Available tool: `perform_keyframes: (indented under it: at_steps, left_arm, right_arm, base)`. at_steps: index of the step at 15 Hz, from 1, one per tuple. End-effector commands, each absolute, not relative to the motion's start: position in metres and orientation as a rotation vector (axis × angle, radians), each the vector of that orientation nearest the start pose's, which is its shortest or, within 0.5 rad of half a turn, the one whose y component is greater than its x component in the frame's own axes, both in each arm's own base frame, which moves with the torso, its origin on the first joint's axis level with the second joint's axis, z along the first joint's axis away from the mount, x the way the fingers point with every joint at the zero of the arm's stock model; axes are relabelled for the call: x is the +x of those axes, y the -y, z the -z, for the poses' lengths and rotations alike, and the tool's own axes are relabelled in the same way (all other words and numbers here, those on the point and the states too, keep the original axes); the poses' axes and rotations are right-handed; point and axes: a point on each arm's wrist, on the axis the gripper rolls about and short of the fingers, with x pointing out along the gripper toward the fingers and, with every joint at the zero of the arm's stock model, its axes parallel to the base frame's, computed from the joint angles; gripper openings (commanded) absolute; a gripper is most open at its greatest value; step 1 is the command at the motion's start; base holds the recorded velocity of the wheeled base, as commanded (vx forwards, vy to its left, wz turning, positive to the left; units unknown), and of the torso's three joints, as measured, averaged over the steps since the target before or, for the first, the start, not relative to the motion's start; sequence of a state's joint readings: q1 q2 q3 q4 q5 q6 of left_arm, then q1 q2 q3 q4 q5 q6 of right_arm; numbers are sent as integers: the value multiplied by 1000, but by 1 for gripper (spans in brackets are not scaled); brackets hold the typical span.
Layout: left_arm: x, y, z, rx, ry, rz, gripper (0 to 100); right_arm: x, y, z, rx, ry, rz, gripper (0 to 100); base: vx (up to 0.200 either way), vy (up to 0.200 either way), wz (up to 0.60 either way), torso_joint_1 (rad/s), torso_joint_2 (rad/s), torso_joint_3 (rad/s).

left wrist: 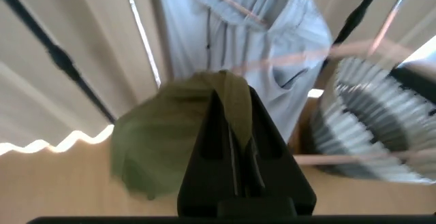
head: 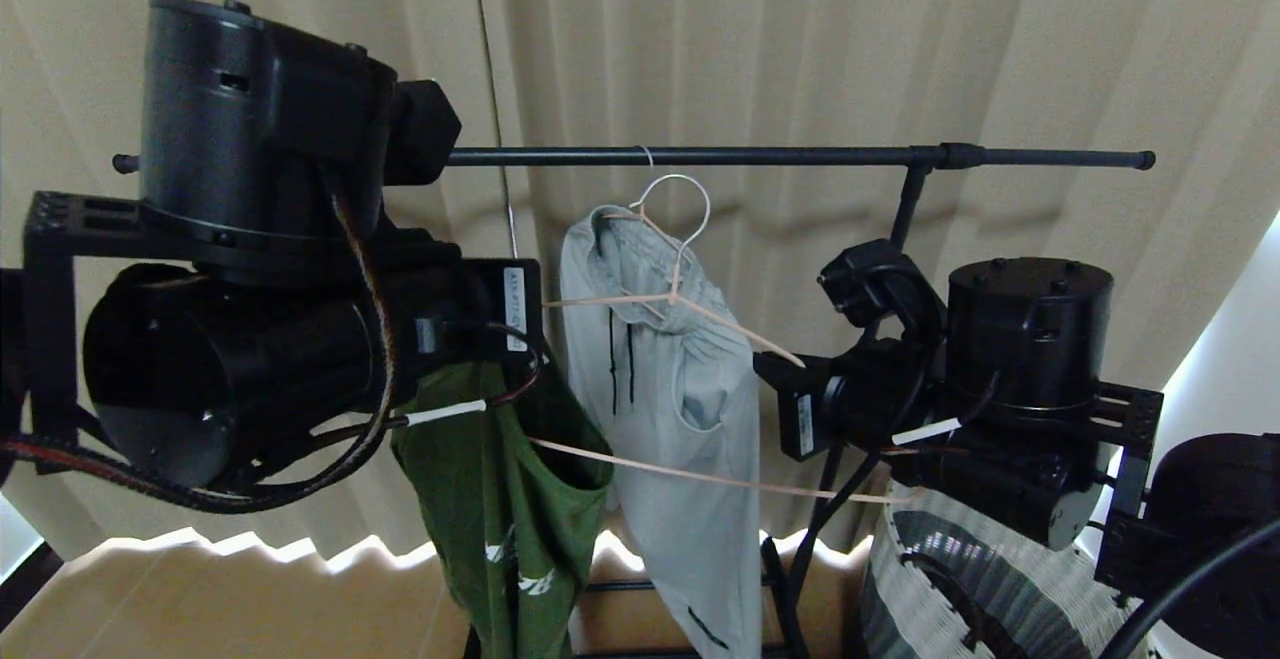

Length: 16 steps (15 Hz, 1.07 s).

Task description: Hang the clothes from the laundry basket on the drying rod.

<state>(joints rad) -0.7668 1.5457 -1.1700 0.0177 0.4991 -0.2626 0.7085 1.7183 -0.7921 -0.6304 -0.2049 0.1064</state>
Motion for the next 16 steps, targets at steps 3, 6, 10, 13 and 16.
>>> perform_keyframes:
  at_steps: [3,6,10,13,16]
  left_arm:
    - [218,199,-272,-84,-341,222,0]
    - [220,198,-276,-111,-309,225,0]
    - [222,201,-278,-137,-275,237,0]
    - [221,202,-273,-126,-287,238,0]
    - [205,200,-270,-106,-302,288,0]
  right_arm:
    - [226,-208,-168,-32,-288,-537,0]
    - [221,-208,-164,-36,-300,-553,0]
    - [214,-219,-165,-26,-280,-597,0]
    - [210,-224,-165,21,-291,-612,0]
    - [215,-227,-160,16,-300,-605,0]
  base:
    - [0,0,0,0,0,0]
    - [0,0,0,0,0,0]
    - [0,0,0,0,0,0]
    - [0,0,0,0,0,0]
    - [0,0,0,0,0,0]
